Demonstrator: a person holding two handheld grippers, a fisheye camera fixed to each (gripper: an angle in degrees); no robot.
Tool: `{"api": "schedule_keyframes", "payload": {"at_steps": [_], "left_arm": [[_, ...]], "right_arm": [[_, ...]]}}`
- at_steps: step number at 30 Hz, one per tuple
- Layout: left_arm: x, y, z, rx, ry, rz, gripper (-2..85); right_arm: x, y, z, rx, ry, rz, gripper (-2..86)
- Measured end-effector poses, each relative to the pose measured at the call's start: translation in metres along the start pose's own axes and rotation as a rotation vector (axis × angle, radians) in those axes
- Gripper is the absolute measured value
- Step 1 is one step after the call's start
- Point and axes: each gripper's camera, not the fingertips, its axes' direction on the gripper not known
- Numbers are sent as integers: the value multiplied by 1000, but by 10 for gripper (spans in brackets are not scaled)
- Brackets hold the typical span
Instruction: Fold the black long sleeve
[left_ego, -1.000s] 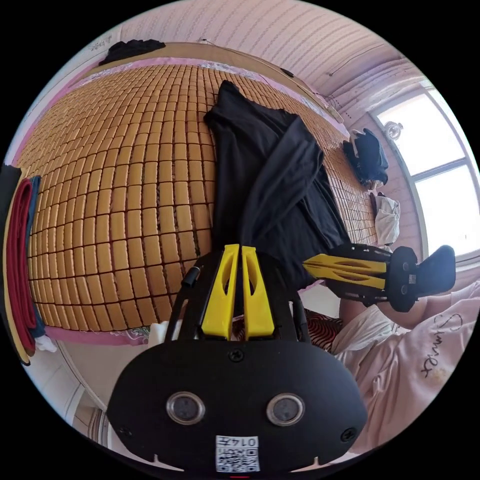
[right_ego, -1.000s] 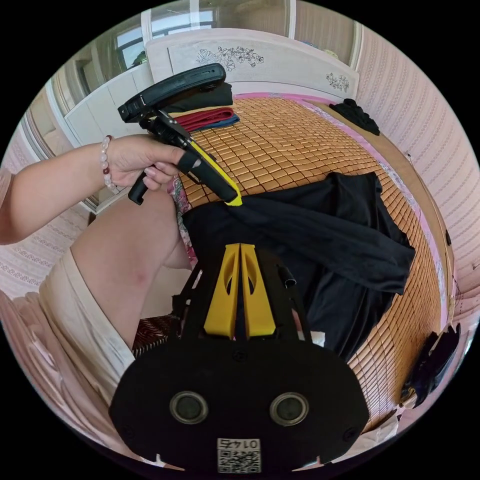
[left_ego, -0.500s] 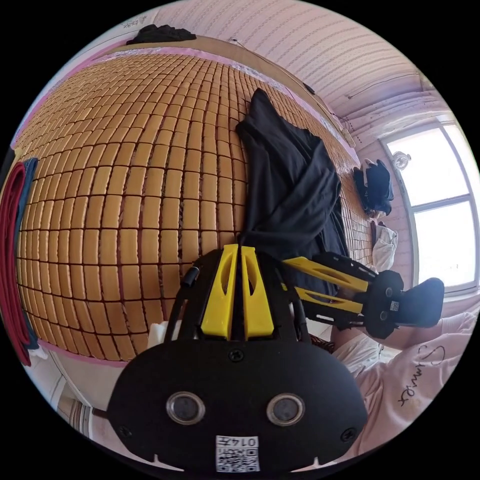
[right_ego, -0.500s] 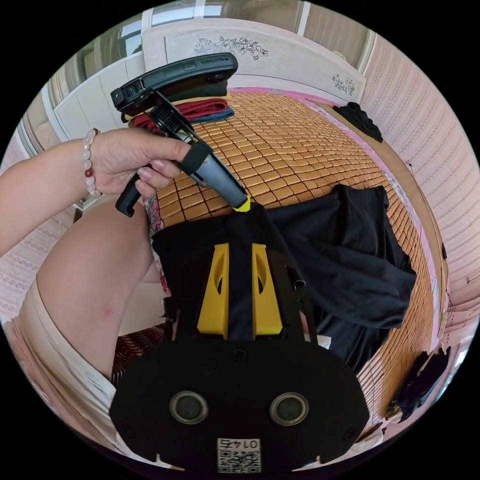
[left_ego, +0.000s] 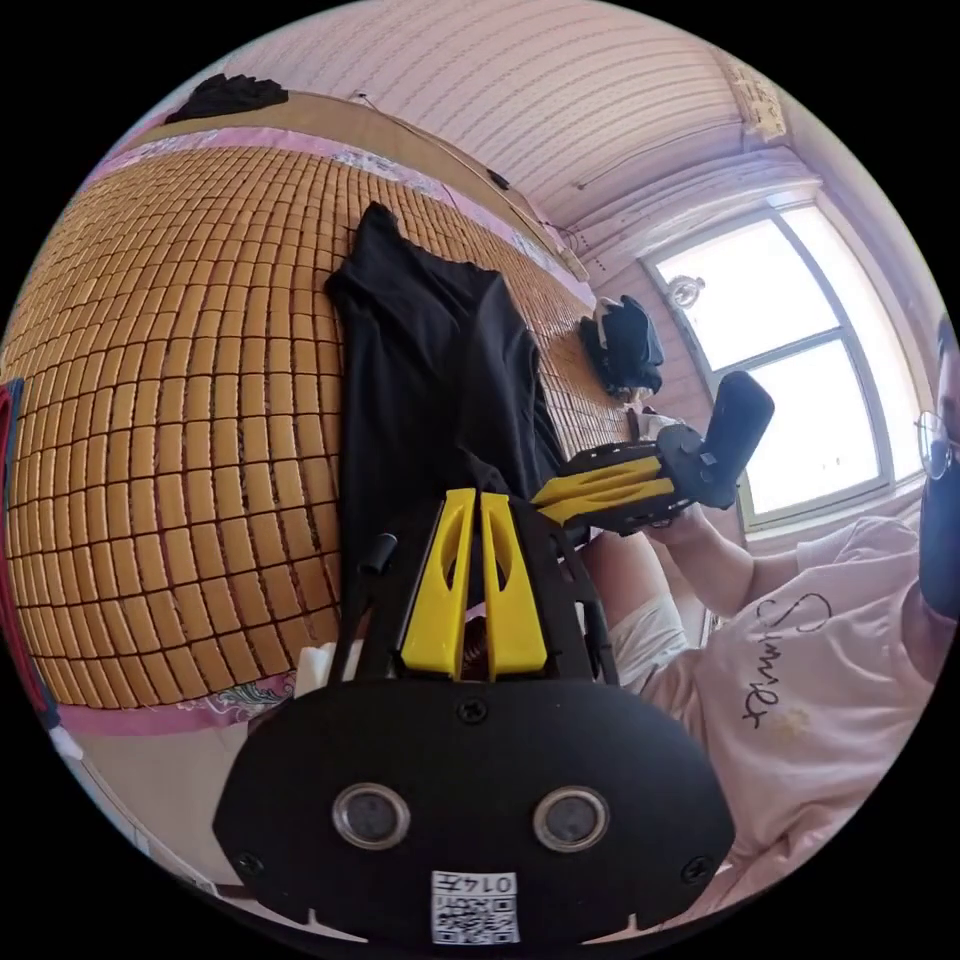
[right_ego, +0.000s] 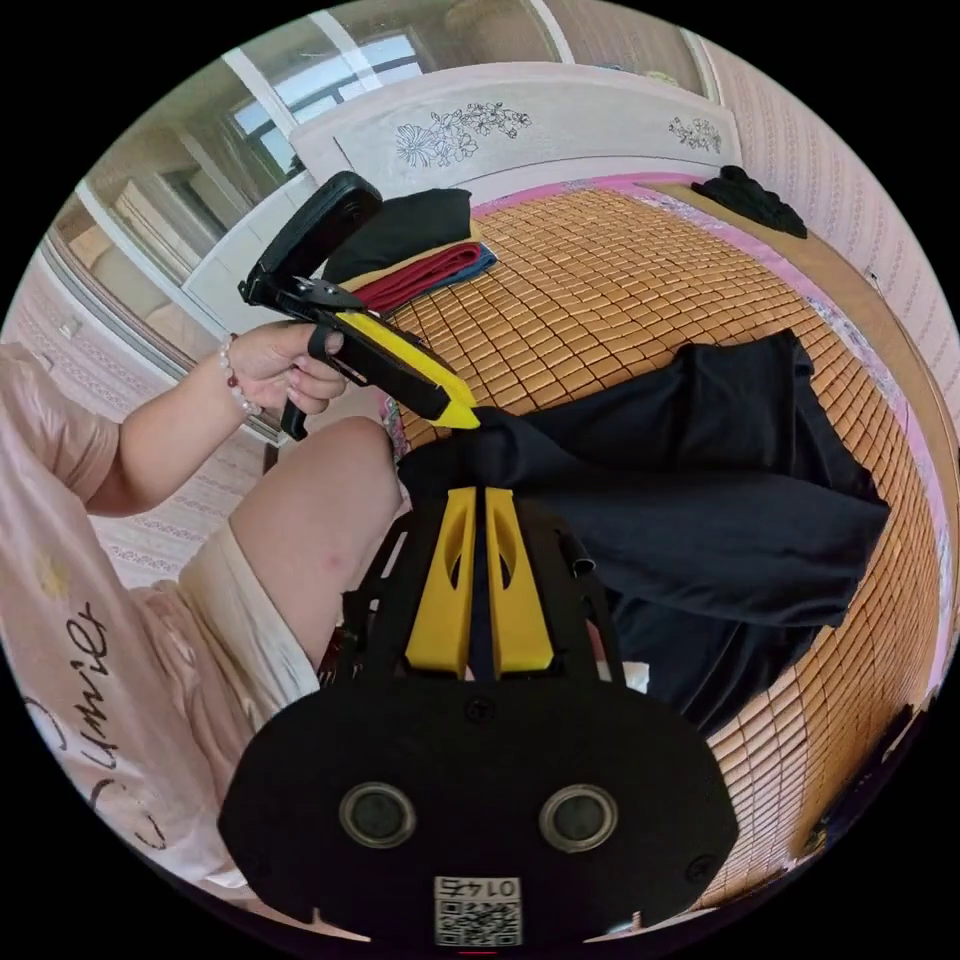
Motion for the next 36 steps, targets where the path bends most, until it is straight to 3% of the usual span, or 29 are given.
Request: {"api": "schedule_keyframes", "payload": {"at_steps": [6, 13, 17, 24, 28, 32, 36], "left_arm": [[-55, 2, 48, -115, -155, -190, -10], [-54, 1, 45, -34, -137, -183, -10], [-56, -7, 44, -31, -137, -177, -10], [-62, -30, 47, 20, -134, -182, -10], [-70, -38, 65, -18, -167, -198, -10], [-71, -39, 67, -5, -160, -186, -10], [-77, -39, 68, 8, -130, -203, -10]], "right_arm": [[27, 3, 14, -34, 39, 73, 36], [-27, -13, 56, -70, 250, -158, 48], [-18, -27, 73, -131, 352, -139, 4], [73, -32, 21, 28, 9, 332, -3], [100, -21, -1, 80, 39, 505, 0], [71, -23, -13, 94, 147, 369, 4], [11, -33, 5, 44, 275, 59, 30]]}}
